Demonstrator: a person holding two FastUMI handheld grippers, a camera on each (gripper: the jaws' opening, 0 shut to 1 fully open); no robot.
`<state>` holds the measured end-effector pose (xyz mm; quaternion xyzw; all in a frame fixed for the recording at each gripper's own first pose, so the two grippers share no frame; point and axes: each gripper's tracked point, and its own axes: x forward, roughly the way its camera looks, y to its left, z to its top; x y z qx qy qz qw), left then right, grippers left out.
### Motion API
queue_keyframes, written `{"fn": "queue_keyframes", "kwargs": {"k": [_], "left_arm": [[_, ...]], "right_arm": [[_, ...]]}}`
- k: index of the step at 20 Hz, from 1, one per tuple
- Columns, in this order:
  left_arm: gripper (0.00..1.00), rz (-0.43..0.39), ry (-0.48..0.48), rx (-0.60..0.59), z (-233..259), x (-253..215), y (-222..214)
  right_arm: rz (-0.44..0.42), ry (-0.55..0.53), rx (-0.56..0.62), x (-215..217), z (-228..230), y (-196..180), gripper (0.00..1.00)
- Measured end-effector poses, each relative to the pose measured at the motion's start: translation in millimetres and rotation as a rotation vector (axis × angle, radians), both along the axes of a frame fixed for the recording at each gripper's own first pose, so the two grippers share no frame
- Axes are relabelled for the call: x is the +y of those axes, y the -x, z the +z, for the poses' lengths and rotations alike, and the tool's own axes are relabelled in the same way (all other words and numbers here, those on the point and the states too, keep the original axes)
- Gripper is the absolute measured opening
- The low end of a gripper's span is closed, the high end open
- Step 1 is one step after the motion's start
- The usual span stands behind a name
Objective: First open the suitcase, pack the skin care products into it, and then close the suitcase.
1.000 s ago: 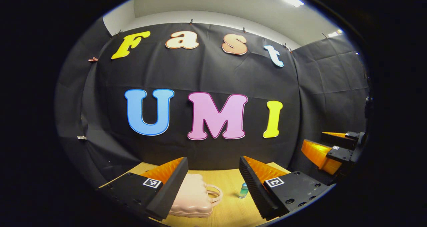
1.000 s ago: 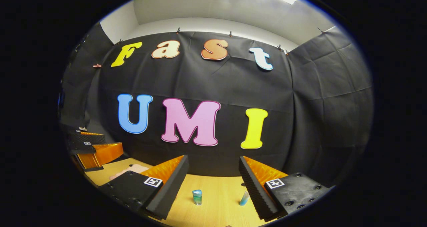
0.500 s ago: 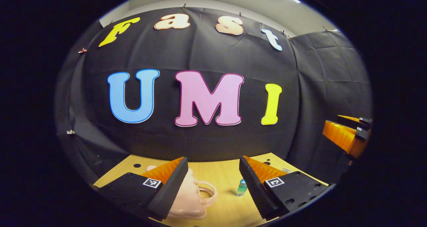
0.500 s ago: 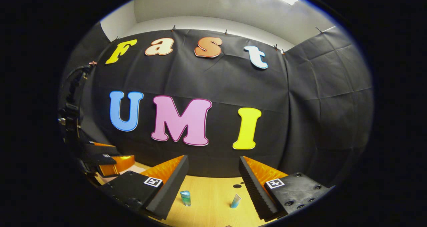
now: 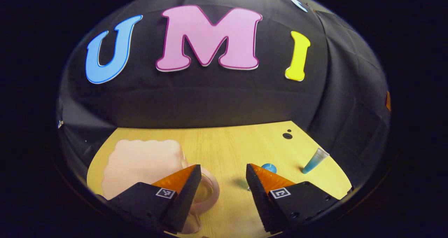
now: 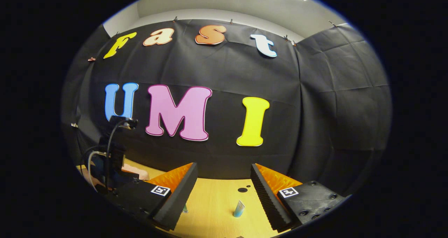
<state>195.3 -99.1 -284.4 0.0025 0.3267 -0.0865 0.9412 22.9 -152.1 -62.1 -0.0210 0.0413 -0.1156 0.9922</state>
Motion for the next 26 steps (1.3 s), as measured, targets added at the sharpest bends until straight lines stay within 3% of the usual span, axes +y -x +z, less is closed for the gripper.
{"fn": "queue_keyframes", "kwargs": {"k": [2, 6, 7, 9, 12, 16, 21, 26], "left_arm": [[0.8, 0.062, -0.044, 0.192, -58, 6, -6], [0.74, 0.079, -0.122, 0.288, -94, 12, -13], [0.63, 0.079, -0.132, 0.304, -100, 12, -15], [0.58, 0.114, -0.115, 0.381, -119, 10, -14], [0.34, 0.188, -0.071, 0.466, -138, 16, -10], [0.13, 0.125, -0.028, 0.42, -113, 7, -17], [0.11, 0.113, 0.042, 0.368, -45, 14, -21], [0.11, 0.026, 0.004, 0.285, 61, 87, -26]], "right_arm": [[-0.015, -0.026, 0.066, -13, -29, -4, 0.96], [-0.029, -0.044, 0.115, -23, -48, -8, 0.96], [-0.028, -0.045, 0.122, -24, -51, -10, 0.96], [-0.023, -0.052, 0.135, -26, -57, -13, 0.96], [-0.021, -0.063, 0.144, -30, -61, -18, 0.96], [-0.025, -0.075, 0.158, -38, -69, -18, 0.96], [-0.009, -0.07, 0.149, -31, -60, -22, 0.96], [0.03, -0.039, 0.105, -6, -39, -22, 0.96]]}}
